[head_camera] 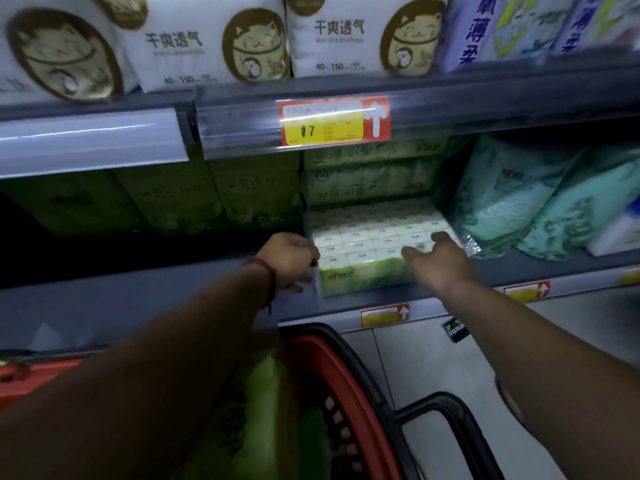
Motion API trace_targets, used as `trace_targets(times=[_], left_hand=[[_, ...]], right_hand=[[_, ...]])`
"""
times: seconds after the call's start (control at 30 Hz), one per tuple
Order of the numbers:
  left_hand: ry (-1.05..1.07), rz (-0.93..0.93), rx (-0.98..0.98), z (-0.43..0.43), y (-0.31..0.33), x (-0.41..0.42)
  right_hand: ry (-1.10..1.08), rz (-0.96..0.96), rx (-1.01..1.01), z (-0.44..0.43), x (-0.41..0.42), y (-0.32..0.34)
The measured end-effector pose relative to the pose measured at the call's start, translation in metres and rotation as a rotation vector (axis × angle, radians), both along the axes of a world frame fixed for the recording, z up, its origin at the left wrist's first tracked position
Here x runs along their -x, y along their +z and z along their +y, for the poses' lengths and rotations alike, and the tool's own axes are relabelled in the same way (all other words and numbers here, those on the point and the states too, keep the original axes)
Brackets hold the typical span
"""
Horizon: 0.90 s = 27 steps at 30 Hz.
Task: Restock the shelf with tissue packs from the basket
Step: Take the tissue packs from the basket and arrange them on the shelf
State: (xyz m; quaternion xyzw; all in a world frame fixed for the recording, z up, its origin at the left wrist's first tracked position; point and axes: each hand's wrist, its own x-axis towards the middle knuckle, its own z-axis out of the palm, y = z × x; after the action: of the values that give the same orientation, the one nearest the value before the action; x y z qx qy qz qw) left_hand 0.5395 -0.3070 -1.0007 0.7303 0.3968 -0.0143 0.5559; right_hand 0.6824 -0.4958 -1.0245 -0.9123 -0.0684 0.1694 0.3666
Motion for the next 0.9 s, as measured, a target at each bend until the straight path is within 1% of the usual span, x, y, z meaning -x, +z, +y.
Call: trace_targets(times=[0.17, 0.3, 0.4, 0.47, 0.53, 0.6, 0.67, 0.7, 0.73, 0.8, 0.87, 0.9], left_hand=[[-0.121, -0.073, -0.111, 0.001, 0.048, 0.045], [-0.205, -0.102, -0.284, 0.001, 0.073, 0.105], [-0.215, -0.115, -0.377, 0.006, 0.086, 0.157], [-0.201, -0.108, -0.413, 0.012, 0.091, 0.195], [-0.217, -0.044, -0.454, 0.016, 0.095, 0.231], [-0.228, 0.008, -0.476, 0.019, 0.096, 0.266], [-0.192, 0.053, -0.422, 0.018, 0.094, 0.294], [-0.16, 0.088, -0.347, 0.016, 0.091, 0.305], [-0.12, 0.111, -0.232, 0.012, 0.089, 0.314], [-0.067, 0.131, 0.017, 0.002, 0.083, 0.324], [-0.046, 0.116, 0.209, -0.009, 0.078, 0.323], [-0.024, 0.094, 0.273, -0.014, 0.076, 0.32]], right_hand=[[0.267, -0.046, -0.006, 0.002, 0.064, 0.04], [0.379, -0.088, -0.043, 0.007, 0.122, 0.076], [0.448, -0.114, -0.08, 0.006, 0.166, 0.102], [0.487, -0.12, -0.094, 0.004, 0.193, 0.113], [0.542, -0.098, -0.078, -0.002, 0.215, 0.118], [0.637, -0.063, 0.005, -0.008, 0.234, 0.12], [0.682, -0.007, 0.095, -0.012, 0.249, 0.119], [0.671, 0.013, 0.122, -0.014, 0.257, 0.118], [0.646, 0.025, 0.127, -0.016, 0.263, 0.117], [0.561, 0.099, 0.06, -0.019, 0.269, 0.111], [0.476, 0.231, -0.039, -0.018, 0.274, 0.11], [0.445, 0.286, -0.065, -0.018, 0.276, 0.111]])
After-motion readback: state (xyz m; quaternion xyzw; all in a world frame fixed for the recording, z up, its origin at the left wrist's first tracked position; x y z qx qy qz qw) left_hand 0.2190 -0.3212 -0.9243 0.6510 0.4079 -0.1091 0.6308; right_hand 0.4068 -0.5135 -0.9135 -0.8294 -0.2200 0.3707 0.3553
